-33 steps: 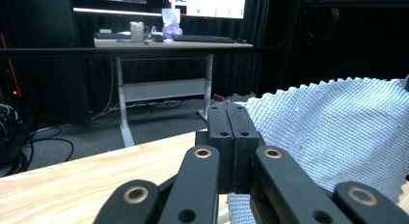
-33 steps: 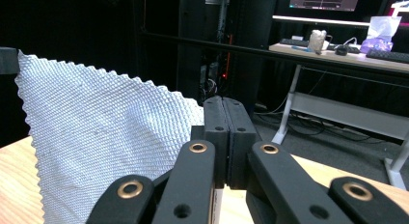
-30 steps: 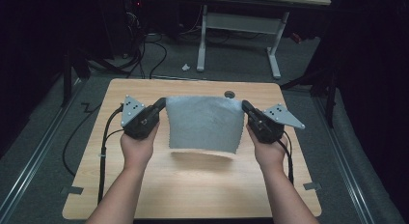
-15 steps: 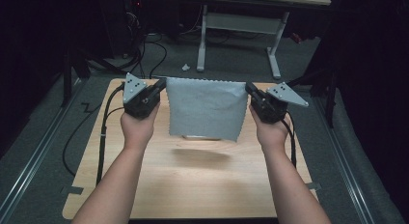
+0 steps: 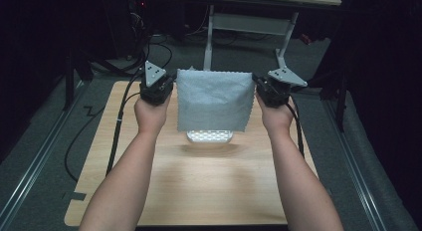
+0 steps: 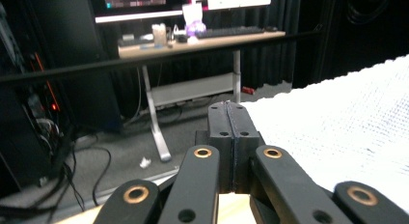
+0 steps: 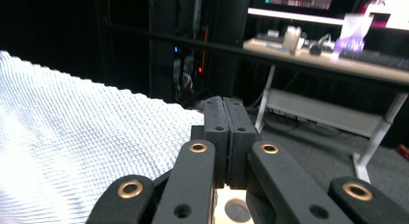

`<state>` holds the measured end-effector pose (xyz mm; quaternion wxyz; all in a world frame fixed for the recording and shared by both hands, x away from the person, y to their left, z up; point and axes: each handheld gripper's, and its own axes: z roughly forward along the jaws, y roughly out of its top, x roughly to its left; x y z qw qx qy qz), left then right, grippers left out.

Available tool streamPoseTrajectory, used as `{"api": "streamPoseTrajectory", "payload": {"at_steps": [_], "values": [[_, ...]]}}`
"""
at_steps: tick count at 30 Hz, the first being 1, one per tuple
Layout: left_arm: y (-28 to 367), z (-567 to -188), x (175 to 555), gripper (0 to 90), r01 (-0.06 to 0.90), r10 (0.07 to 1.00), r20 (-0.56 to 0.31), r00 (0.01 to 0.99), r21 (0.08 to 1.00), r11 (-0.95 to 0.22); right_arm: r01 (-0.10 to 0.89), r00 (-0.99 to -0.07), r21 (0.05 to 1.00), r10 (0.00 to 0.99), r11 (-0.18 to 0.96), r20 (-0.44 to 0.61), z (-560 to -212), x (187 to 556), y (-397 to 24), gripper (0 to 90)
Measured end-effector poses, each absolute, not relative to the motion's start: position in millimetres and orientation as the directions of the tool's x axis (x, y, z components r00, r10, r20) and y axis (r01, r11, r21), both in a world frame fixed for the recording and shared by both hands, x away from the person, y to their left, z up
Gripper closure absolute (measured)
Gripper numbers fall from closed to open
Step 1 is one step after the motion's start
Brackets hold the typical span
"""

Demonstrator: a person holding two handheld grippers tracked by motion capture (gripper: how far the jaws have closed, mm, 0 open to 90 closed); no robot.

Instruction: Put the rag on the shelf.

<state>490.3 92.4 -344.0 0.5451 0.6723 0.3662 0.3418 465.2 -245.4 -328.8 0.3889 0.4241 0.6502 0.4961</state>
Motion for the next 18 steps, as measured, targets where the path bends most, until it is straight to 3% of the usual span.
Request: {"api": "streamPoseTrajectory", "payload": {"at_steps": [9, 18], "values": [[89, -378, 509, 90.0, 0.222, 0.859, 0.077, 0.507, 0.951, -0.216, 0.299, -0.347, 0.934, 0.934, 0.195, -0.084, -374, 493, -244, 90.0], [99, -417, 503, 90.0, 0.284, 0.857, 0.028, 0.515, 0.937, -0.201, 0.317, -0.378, 0.919, 0.920, 0.234, -0.104, -395, 492, -238, 90.0]]}}
